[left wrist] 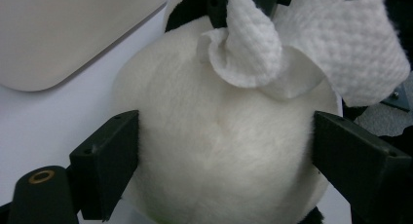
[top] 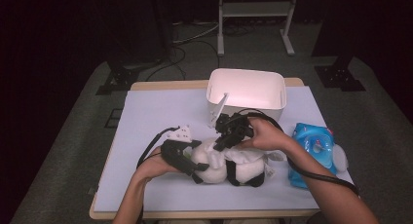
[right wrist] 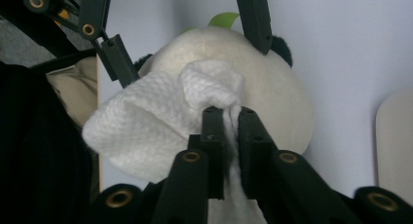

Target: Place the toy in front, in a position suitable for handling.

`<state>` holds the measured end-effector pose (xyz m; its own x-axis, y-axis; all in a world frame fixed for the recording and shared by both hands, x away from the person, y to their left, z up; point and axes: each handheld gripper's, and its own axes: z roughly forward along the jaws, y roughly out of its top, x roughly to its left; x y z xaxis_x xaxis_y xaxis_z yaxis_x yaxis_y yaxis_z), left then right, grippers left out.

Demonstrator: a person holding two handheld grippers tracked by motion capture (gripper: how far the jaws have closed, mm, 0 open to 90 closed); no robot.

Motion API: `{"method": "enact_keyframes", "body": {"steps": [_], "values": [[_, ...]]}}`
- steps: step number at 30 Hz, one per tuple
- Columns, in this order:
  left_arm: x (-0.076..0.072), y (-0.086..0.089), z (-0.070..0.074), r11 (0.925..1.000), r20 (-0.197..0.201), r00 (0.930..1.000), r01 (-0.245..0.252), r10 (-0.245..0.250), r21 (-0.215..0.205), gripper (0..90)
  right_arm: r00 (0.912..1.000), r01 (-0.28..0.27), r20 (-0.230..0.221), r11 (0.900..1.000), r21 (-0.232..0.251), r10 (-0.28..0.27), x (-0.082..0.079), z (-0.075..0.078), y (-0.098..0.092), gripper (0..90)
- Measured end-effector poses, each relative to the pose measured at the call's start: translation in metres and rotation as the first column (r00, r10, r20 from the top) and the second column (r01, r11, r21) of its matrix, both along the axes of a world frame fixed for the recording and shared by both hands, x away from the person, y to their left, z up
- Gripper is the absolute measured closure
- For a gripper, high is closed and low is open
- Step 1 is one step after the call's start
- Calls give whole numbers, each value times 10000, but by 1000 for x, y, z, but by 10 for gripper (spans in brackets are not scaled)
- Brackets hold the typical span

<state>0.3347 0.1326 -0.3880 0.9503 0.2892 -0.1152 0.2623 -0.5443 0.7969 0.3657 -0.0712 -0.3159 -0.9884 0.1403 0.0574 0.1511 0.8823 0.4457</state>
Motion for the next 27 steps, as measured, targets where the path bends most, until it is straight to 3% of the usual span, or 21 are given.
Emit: {"method": "enact_keyframes", "body": {"steps": [4,6,14,19,20,21,22,24,27], "values": [[1,1,-1,9999,-38,10000,-5,5,-121,124,9999,-23,-122,9999,155,25,3,7,-2,676],[1,0,0,10000,-23,10000,19,-19,-60,124,10000,-64,56,9997,215,63,1,12,-5,638],[0,0,0,9999,-26,10000,-2,2,-102,123,9993,-20,385,9991,418,3,-3,27,-16,603],[1,1,-1,9999,-49,10000,-2,2,-124,123,9955,-380,885,9977,553,331,-15,36,-27,775],[1,1,-1,9999,-49,10000,-2,2,-124,123,9955,-380,885,9977,553,331,-15,36,-27,775],[1,1,-1,9999,-48,10000,3,-4,-123,123,9959,-542,747,9977,417,510,-19,35,-30,832],[1,1,-1,9999,-48,10000,3,-4,-123,123,9959,-542,747,9977,417,510,-19,35,-30,832],[1,1,-1,9999,-41,10000,-13,12,-119,123,9951,-613,773,9981,-98,619,-23,29,-32,839],[0,1,-1,9999,-49,10000,-18,17,-117,123,9945,-566,869,9980,-296,590,-24,24,-34,833]]}}
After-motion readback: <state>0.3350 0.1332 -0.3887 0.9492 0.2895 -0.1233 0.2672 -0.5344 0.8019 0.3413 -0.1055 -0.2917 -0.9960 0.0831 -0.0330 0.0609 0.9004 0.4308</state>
